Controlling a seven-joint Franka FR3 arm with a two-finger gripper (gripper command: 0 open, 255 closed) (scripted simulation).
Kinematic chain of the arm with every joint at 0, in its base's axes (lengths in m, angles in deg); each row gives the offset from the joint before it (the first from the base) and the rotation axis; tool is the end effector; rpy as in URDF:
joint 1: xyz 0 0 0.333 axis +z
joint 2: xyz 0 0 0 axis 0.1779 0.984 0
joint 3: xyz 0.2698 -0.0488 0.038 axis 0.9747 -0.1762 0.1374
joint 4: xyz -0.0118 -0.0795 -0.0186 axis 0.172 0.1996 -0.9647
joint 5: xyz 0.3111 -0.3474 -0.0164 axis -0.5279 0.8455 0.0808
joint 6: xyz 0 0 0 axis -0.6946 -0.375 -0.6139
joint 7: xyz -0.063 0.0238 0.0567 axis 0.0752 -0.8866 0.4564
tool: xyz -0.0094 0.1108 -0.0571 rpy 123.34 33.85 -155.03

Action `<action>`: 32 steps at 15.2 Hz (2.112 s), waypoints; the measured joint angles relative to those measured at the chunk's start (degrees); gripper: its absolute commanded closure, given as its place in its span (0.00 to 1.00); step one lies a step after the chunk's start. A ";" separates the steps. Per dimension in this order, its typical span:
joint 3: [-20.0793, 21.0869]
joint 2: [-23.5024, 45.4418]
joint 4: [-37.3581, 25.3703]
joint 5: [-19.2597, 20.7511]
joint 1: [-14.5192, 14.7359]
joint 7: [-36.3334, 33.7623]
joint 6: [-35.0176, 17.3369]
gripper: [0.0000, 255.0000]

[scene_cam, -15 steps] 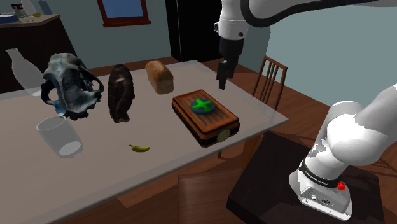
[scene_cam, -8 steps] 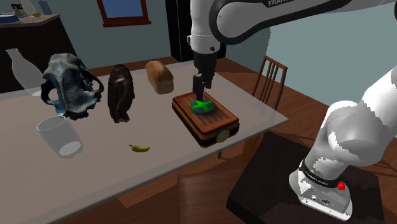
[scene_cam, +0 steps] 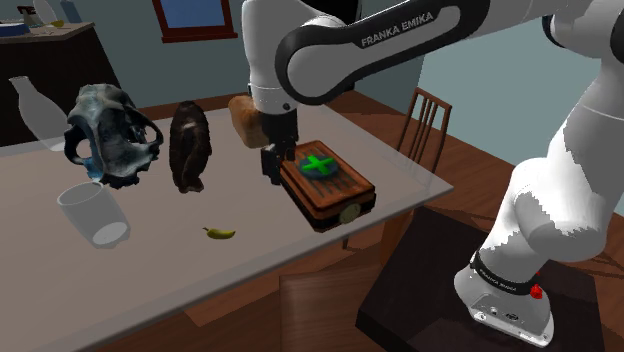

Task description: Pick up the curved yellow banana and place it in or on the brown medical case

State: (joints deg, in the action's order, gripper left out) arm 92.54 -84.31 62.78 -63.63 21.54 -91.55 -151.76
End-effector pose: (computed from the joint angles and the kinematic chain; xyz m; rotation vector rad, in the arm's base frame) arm 0.5557 0.2785 0.4098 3.0342 0.5770 0.0419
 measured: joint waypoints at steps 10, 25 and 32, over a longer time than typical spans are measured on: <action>3.78 20.55 -19.49 7.27 6.51 -4.27 1.44 0.00; 3.83 30.86 -25.27 11.07 10.14 -5.59 -1.91 0.00; 3.83 30.89 -25.26 11.08 10.14 -5.60 -1.98 1.00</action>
State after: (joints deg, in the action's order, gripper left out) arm 96.37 -53.42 37.52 -52.55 31.69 -97.15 -153.74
